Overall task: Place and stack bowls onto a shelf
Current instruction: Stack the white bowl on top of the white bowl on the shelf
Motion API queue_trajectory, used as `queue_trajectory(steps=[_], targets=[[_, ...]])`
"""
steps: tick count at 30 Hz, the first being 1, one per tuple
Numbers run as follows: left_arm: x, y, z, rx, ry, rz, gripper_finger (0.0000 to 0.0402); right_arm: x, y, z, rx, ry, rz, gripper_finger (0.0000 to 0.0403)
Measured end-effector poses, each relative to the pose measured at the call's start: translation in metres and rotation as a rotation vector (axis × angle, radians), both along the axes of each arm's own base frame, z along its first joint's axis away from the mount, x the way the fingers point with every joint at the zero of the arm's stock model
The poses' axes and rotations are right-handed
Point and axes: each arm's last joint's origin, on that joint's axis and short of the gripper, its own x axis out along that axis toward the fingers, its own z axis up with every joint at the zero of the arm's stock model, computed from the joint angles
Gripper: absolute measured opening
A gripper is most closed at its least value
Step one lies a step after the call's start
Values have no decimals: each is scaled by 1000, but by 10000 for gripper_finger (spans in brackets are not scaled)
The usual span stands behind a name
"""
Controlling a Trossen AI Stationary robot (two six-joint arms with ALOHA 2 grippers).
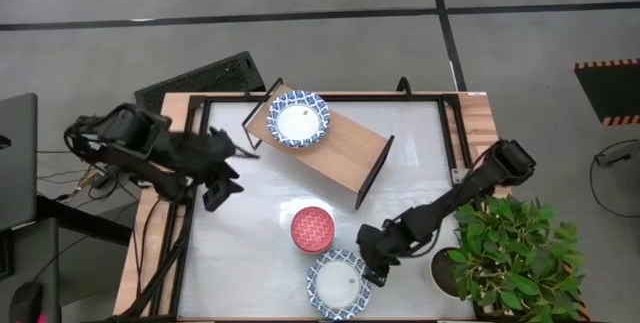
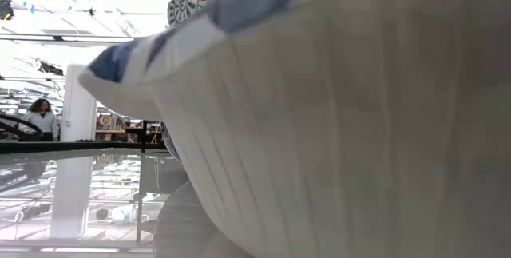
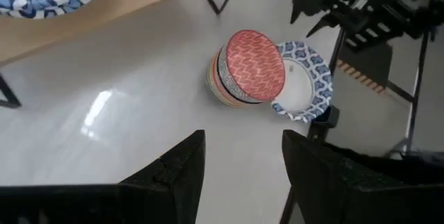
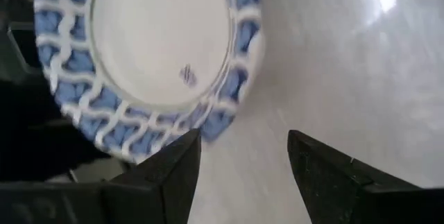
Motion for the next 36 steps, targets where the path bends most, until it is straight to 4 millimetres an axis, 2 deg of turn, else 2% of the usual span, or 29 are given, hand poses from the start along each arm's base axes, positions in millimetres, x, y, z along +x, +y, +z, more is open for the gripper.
queue_trajectory(steps=[4, 8, 12, 15, 22, 27, 29, 32, 36], targets=[[-4, -15, 1, 13, -32, 23, 176, -7, 9, -16, -67, 118, 11, 217], [-9, -27, 1, -5, -42, 27, 176, 1, 22, -30, 42, 148, 58, 192], [-13, -34, 2, -17, -53, 43, 176, 21, 35, -33, 123, 88, 115, 173], [-15, -37, 2, -8, -63, 45, 176, 44, 37, -22, 121, 15, 183, 161], [-15, -41, 1, -18, -65, 68, 176, 99, 18, 2, 73, -151, 310, 140], [-15, -46, 0, -12, -62, 51, 176, 123, 5, 1, 29, -192, 382, 132], [-14, -51, -2, 4, -56, 23, 176, 126, 3, 0, 22, -193, 393, 131], [-13, -68, -11, 41, -18, -78, 176, 125, 1, 3, 15, -186, 393, 131], [-9, -98, -39, 27, 99, -114, 176, 111, 4, 17, 6, -138, 393, 131]])
